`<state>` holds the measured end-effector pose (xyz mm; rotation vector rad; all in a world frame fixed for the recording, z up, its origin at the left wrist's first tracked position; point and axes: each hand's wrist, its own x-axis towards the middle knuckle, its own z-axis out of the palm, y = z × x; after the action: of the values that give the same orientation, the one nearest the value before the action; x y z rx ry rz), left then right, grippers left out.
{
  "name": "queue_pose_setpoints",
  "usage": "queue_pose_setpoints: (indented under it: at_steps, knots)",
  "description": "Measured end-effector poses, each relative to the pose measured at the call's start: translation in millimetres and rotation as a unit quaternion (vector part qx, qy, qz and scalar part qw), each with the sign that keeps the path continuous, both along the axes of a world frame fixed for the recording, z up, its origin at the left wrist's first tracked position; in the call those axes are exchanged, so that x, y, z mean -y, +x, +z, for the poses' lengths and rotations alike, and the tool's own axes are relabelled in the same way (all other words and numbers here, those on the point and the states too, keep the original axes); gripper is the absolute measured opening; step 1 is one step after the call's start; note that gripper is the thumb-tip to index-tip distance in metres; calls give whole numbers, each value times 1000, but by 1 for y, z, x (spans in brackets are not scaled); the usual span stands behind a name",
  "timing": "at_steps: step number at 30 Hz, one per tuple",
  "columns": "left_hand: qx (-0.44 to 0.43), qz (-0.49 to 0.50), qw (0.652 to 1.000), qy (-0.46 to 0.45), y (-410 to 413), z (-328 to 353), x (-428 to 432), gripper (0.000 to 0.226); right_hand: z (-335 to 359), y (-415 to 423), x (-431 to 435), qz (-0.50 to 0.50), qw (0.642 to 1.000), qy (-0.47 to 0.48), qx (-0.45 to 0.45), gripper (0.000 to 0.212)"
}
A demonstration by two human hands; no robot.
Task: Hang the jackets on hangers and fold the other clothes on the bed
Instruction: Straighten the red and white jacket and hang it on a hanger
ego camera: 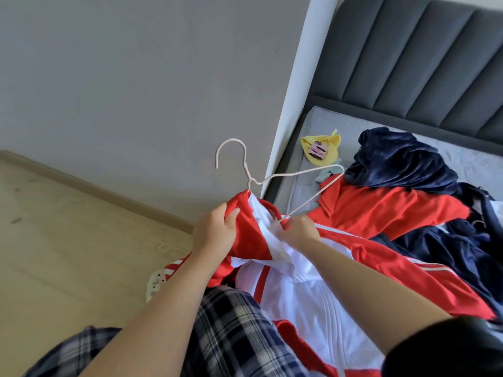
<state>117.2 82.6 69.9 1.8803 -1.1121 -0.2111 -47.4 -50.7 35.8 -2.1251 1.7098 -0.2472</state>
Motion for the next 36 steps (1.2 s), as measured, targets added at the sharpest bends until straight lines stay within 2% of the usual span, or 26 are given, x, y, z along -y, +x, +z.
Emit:
queue_pose_setpoints:
  at_steps: [1,3,8,13,17,20,22,24,27,31,33,36]
  knots:
    - [-2,0,1000,6,1,-2,0,26,3,-4,6,-18,1000,6,-12,27]
    - [-3,3,1000,21,6,-4,2,26,13,-18,20,-85,996,13,38,16]
    - [75,5,992,105,18,-11,3,31,43,-67,59,-231,952,-9,199,23]
    - [60,-41,992,99,11,-13,-2,31,63,-82,68,-256,946,-63,191,20]
    - [47,-113,990,76,8,-8,-7,26,71,-83,74,-305,930,-85,185,33]
    - [27,-141,987,74,13,-5,-10,28,73,-79,73,-273,940,-128,157,23]
    - [-15,-162,980,113,23,-3,-10,11,72,-79,72,-260,944,-143,143,18]
    - [-31,-195,968,158,32,-1,-10,19,71,-78,70,-255,947,-140,134,12]
    - [-17,-199,964,174,37,-2,-11,13,71,-71,62,-245,950,-133,138,6]
    - [24,-160,974,161,29,-9,-6,27,87,-34,34,-200,954,-116,189,15]
    - [48,-154,972,168,18,-16,-2,34,92,2,-1,-113,965,-63,229,29]
    - [30,-100,985,136,12,-20,0,33,87,44,-54,95,977,37,188,33]
